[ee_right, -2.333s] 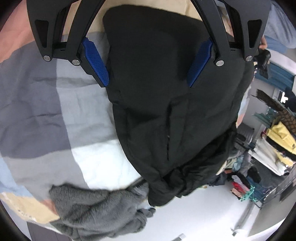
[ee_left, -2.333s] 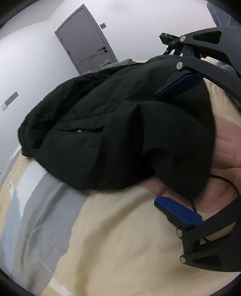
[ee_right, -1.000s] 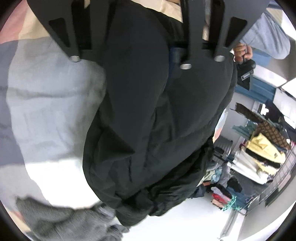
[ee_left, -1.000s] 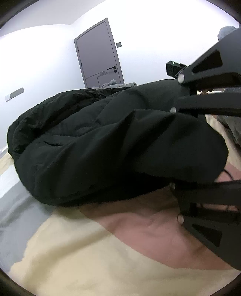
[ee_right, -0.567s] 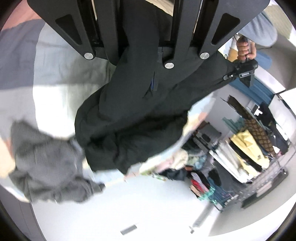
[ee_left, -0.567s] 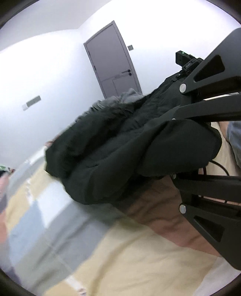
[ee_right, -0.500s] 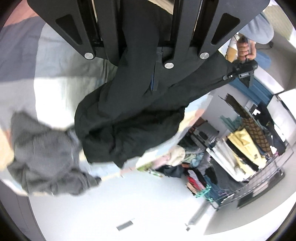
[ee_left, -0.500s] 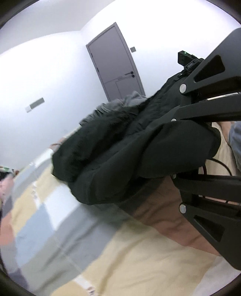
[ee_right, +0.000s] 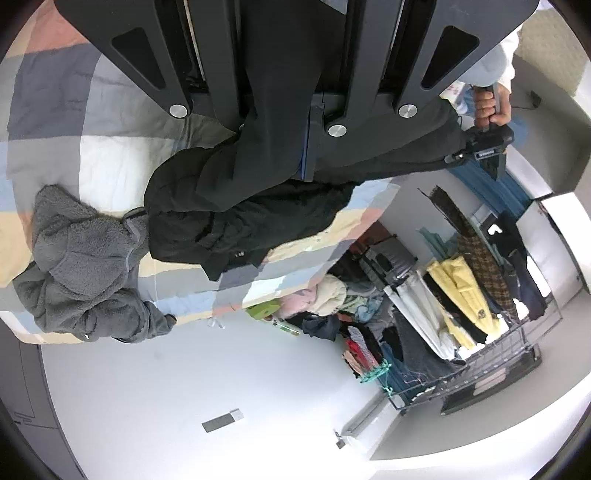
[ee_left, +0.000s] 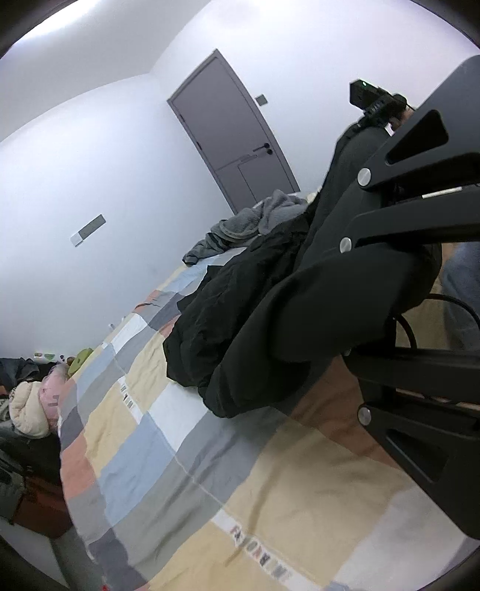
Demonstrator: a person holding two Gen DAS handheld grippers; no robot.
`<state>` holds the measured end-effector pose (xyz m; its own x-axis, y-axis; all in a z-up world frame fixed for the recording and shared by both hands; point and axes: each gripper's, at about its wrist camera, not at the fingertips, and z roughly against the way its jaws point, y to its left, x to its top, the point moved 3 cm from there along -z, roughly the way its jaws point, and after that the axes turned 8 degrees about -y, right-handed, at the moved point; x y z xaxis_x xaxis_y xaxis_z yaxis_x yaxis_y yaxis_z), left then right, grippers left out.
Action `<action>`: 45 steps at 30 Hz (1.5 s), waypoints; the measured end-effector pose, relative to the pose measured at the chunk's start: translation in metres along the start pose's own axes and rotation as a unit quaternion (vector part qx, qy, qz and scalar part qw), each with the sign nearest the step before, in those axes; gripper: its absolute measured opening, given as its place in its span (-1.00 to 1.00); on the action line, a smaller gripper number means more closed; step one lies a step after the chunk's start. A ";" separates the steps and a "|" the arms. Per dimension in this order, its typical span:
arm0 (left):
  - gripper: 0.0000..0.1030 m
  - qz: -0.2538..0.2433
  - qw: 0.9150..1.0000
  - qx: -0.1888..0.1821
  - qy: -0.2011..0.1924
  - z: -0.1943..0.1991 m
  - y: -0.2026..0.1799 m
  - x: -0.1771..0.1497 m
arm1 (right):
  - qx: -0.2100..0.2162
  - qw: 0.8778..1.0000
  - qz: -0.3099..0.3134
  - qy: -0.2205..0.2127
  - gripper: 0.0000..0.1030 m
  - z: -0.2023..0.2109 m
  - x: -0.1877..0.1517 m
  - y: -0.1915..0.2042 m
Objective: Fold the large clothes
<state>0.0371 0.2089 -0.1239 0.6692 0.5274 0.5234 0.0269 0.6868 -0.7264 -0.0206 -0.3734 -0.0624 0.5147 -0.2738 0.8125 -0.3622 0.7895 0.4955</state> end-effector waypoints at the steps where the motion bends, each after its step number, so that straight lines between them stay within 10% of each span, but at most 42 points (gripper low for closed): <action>1: -0.76 0.000 1.000 0.000 0.003 0.003 -0.002 -0.001 | 0.001 1.000 0.001 -0.002 -0.88 0.005 -0.001 0.003; 23: -0.73 -0.066 0.997 -0.007 0.032 0.087 -0.065 -0.014 | 0.002 1.000 0.015 -0.018 -0.88 0.100 -0.011 0.054; 45: -0.66 -0.027 0.982 0.173 0.077 -0.134 -0.074 0.126 | -0.114 0.972 -0.199 0.047 -0.88 -0.101 0.099 -0.111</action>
<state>0.2188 0.1576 -0.0633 0.7790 0.4213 0.4645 -0.1696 0.8547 -0.4907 0.1490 -0.4324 -0.0677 0.6518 -0.5393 0.5332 0.0568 0.7358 0.6748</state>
